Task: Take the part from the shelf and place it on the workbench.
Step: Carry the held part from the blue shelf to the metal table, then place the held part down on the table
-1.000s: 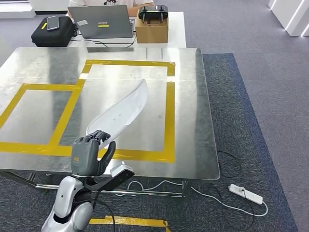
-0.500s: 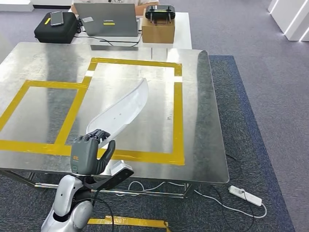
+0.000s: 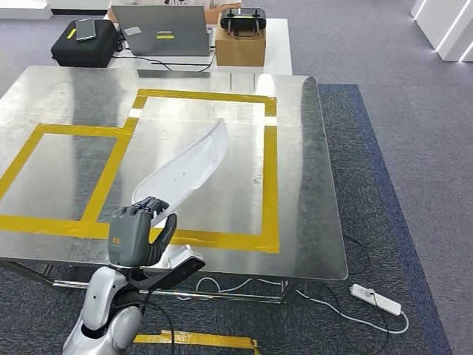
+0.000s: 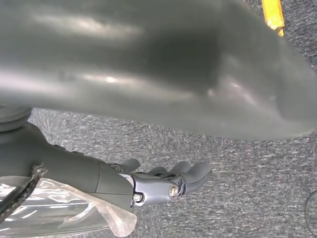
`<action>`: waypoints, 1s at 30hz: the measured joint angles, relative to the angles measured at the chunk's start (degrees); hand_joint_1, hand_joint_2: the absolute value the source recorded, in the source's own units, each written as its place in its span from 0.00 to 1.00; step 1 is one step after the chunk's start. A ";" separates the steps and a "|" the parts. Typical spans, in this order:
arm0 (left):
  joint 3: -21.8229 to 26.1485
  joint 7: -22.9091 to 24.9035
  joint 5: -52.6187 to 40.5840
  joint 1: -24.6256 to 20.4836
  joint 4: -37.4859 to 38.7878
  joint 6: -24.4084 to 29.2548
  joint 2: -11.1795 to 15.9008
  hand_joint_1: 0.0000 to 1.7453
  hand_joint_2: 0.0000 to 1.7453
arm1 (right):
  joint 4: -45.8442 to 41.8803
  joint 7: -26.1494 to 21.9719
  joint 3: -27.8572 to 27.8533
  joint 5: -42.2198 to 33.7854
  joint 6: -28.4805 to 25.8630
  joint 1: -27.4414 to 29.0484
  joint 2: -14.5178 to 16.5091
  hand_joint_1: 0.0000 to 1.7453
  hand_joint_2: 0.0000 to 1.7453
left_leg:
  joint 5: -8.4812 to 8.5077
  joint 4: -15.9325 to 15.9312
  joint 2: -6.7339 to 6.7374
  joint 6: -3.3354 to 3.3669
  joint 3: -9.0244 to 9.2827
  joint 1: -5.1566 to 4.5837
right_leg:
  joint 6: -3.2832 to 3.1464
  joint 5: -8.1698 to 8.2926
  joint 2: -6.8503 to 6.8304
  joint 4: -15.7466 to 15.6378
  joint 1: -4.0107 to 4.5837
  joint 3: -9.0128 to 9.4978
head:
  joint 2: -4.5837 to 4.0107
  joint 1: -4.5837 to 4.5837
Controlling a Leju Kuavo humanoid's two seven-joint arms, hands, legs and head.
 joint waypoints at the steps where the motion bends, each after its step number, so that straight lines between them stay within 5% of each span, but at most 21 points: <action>1: 0.00 0.00 0.00 -0.01 0.00 0.00 0.00 0.97 1.00 | 0.00 0.00 0.00 0.00 0.00 0.00 0.00 0.00 0.00 | 0.00 -0.01 0.00 0.00 0.00 0.01 | 0.00 0.00 0.00 0.00 0.00 0.00 | 0.00 0.01; 17: 0.59 2.94 -1.19 -1.85 3.13 -1.64 0.06 0.97 1.00 | 0.01 -0.61 -2.26 2.95 0.64 -0.68 0.01 0.00 0.00 | 0.00 -0.01 0.00 0.00 0.04 0.03 | -0.01 -0.03 0.00 0.00 -0.01 0.04 | 0.00 0.01; 20: 4.22 6.12 -1.33 -4.01 8.53 -0.95 0.54 0.97 1.00 | 0.02 -0.61 -3.38 4.43 1.19 -0.76 0.08 0.00 0.00 | 0.00 -0.02 0.02 0.00 0.13 0.03 | -0.01 -0.03 0.06 0.00 0.01 0.12 | 0.00 0.01; 30: 17.63 4.32 -0.74 -7.21 23.97 3.56 2.36 0.97 1.00 | 0.02 -0.70 -7.97 8.65 2.12 -0.85 0.56 0.00 0.00 | -0.02 -0.08 0.06 -0.03 0.21 0.08 | -0.06 -0.12 0.07 0.03 0.03 0.18 | 0.00 -0.01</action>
